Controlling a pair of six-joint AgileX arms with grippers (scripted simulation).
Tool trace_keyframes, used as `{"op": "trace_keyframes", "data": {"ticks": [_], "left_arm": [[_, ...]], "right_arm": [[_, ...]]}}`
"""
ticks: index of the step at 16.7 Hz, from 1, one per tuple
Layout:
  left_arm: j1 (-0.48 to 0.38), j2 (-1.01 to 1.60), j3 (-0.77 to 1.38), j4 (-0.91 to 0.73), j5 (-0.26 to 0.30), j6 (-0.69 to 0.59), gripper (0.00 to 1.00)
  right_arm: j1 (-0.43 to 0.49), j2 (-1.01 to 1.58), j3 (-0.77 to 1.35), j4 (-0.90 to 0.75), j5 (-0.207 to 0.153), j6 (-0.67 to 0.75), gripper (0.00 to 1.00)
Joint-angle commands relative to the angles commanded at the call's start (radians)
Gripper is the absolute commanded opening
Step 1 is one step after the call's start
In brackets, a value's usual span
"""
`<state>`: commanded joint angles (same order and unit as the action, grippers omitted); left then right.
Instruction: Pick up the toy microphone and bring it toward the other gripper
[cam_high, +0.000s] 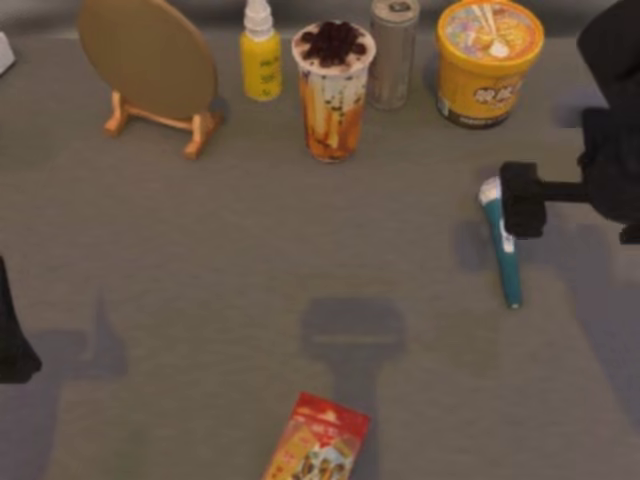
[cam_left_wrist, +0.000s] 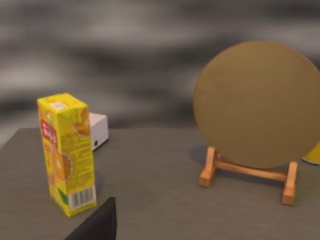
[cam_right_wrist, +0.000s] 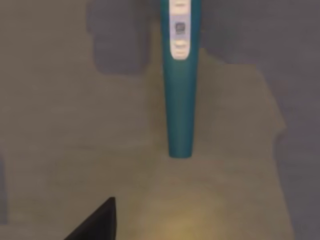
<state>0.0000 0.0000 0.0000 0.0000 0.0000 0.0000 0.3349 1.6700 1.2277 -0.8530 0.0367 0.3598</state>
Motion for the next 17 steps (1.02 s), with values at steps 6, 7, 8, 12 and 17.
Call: {"op": "trace_keyframes", "data": {"ticks": [6, 7, 8, 12, 17], "left_arm": [[0.000, 0.000, 0.000, 0.000, 0.000, 0.000, 1.00], [0.000, 0.000, 0.000, 0.000, 0.000, 0.000, 1.00], [0.000, 0.000, 0.000, 0.000, 0.000, 0.000, 1.00], [0.000, 0.000, 0.000, 0.000, 0.000, 0.000, 1.00], [0.000, 0.000, 0.000, 0.000, 0.000, 0.000, 1.00]], "right_arm": [[0.059, 0.270, 0.226, -0.136, 0.005, 0.063, 1.00], [0.062, 0.283, 0.237, -0.141, 0.005, 0.066, 1.00], [0.062, 0.285, 0.239, -0.143, 0.005, 0.066, 1.00], [0.057, 0.282, 0.237, -0.140, 0.005, 0.065, 1.00], [0.057, 0.346, 0.184, -0.027, 0.005, 0.062, 1.00]]}}
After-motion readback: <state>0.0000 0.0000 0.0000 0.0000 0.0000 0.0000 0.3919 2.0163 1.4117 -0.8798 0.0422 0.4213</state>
